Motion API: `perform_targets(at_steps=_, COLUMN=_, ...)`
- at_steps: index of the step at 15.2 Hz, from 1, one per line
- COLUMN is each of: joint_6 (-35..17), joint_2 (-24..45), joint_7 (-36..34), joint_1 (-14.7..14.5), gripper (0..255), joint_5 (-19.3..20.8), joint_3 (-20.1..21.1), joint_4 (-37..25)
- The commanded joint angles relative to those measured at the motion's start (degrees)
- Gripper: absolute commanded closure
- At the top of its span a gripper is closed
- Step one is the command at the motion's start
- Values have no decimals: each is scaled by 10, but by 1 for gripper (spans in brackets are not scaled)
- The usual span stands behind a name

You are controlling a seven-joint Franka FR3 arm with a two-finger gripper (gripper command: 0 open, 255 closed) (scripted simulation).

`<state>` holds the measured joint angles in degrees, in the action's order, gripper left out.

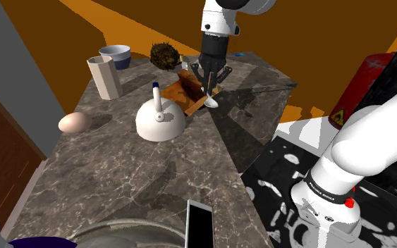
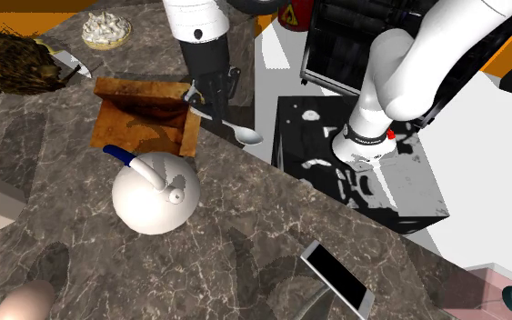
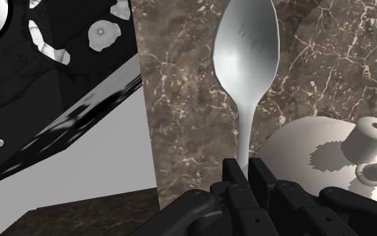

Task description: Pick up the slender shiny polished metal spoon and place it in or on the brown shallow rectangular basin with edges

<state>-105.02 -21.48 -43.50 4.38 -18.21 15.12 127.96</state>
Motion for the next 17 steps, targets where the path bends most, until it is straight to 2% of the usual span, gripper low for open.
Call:
perform_targets(at_steps=1, joint_6=16, joint_2=-2, joint_7=-3, joint_1=0, gripper=255, joint_5=1, joint_3=-1, joint_4=-14)
perform_targets(at_steps=2, joint_6=16, joint_2=-2, joint_7=-3, joint_1=0, gripper=255, joint_5=1, joint_3=-2, joint_4=-14)
perform_targets(at_steps=8, joint_6=25, joint_2=111, joint_7=26, joint_1=27, gripper=255, joint_5=36, joint_3=-22, joint_4=-126)
perform_targets(at_steps=17, joint_6=75, joint_2=296, joint_7=55, joint_1=52, gripper=255, joint_5=79, joint_3=-46, joint_4=-350)
